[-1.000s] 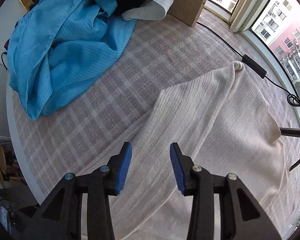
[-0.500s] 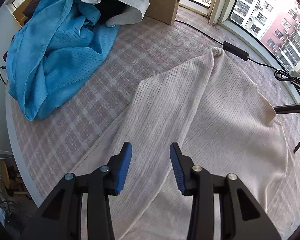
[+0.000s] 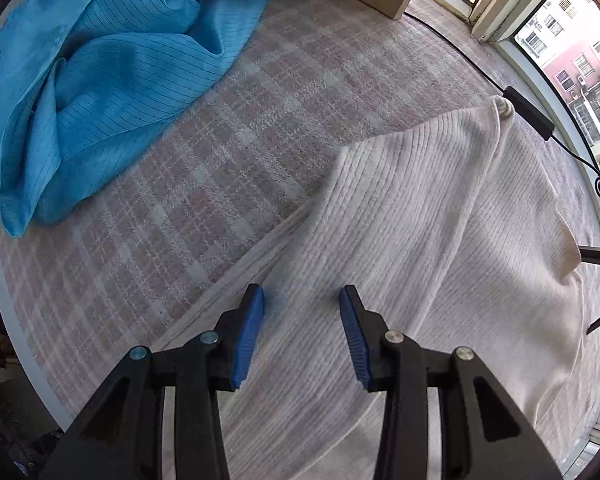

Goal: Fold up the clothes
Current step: 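Grasp the cardigan front edge with the left gripper, pull it straight, release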

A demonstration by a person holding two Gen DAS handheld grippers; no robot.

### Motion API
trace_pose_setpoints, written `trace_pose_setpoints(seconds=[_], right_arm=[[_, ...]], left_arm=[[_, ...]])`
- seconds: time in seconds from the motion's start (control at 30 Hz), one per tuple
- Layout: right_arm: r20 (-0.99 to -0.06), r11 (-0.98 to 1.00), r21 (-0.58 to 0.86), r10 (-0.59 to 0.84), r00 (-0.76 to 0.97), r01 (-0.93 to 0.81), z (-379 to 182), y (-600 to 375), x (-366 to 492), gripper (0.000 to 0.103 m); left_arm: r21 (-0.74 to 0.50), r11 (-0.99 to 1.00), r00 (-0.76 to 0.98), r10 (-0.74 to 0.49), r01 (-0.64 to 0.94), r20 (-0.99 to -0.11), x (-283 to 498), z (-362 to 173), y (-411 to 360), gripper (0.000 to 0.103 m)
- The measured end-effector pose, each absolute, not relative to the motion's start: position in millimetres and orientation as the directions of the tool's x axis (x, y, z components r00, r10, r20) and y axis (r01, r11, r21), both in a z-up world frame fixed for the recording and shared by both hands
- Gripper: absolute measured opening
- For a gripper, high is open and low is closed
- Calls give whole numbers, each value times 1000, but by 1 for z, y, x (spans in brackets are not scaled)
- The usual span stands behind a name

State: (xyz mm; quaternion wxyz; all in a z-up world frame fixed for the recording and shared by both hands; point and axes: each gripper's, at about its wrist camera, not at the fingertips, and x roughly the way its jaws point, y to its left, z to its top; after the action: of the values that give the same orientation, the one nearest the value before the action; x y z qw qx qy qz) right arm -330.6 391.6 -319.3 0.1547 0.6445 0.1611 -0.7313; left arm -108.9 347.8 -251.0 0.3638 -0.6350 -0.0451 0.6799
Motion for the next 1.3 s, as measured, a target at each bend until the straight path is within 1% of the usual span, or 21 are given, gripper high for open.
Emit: trace_pose_setpoints(seconds=[0.03,0.13,0.17,0.23,0.27,0.33,0.47,0.57,0.7,0.77,0.83,0.9,0.97,1.0,1.03,1.1,1.13,1.17,1.2,1.23,1.3], right_arm=[[-993,-900,-34,-19,-116,435,-321,391,-331,39],[-993,-902,-5,-45,-106,431,-322,393,-334,37],[-993,-904,10,-60,-103,428,-322,395,-336,28],[-992,-912,45,-90,-91,408,-320,400,-340,15],[-991,-916,63,-105,-85,397,-319,403,-342,11],[-987,-924,107,-144,-75,368,-316,410,-346,7],[-966,-931,212,-245,-78,298,-304,421,-352,6],[-947,-924,277,-309,-86,262,-300,423,-356,6],[-953,-933,253,-285,-98,257,-309,416,-362,6],[-952,-927,278,-300,-56,252,-317,412,-365,7],[-921,-902,370,-388,-40,220,-305,423,-366,7],[-883,-881,421,-452,-127,216,-272,447,-366,7],[-898,-937,294,-338,-281,187,-239,482,-372,7],[-902,-956,249,-287,-321,156,-231,501,-386,7],[-906,-969,216,-245,-344,122,-226,521,-403,7],[-912,-972,212,-233,-338,96,-238,529,-421,7],[-915,-972,216,-233,-330,87,-246,530,-428,14],[-917,-973,220,-233,-323,78,-254,532,-435,27],[-920,-972,223,-233,-315,68,-262,533,-442,32],[-923,-972,226,-233,-307,59,-269,534,-449,36],[-927,-972,232,-234,-292,40,-285,537,-463,36]], left_arm=[[-528,-732,67,558,-429,-827,-110,-250,345,8],[-559,-716,56,594,-417,-803,-111,-244,339,6],[-560,-712,51,598,-424,-800,-111,-240,337,6],[-562,-704,45,606,-433,-794,-110,-231,334,6],[-564,-701,42,610,-436,-791,-111,-227,332,6],[-555,-704,28,608,-443,-793,-110,-219,326,6],[-542,-712,7,603,-446,-798,-112,-206,303,6],[-520,-742,-6,576,-423,-817,-118,-210,279,6],[-520,-774,17,552,-360,-834,-128,-232,257,6],[-513,-792,56,527,-331,-848,-131,-248,251,7],[-532,-789,68,540,-306,-839,-129,-248,242,9],[-532,-785,48,547,-316,-836,-126,-237,234,9],[-503,-796,17,529,-338,-849,-125,-227,231,9],[-492,-794,7,524,-356,-851,-128,-226,235,9],[-481,-793,-3,520,-373,-854,-130,-224,240,9],[-459,-789,-24,512,-408,-859,-135,-221,249,9],[-447,-787,-35,508,-425,-861,-138,-220,254,9],[-439,-784,-30,501,-439,-865,-140,-223,260,9],[-434,-780,-14,492,-450,-871,-143,-229,269,9],[-428,-776,2,482,-462,-876,-145,-235,277,9],[-427,-774,25,472,-468,-881,-148,-244,286,9]])
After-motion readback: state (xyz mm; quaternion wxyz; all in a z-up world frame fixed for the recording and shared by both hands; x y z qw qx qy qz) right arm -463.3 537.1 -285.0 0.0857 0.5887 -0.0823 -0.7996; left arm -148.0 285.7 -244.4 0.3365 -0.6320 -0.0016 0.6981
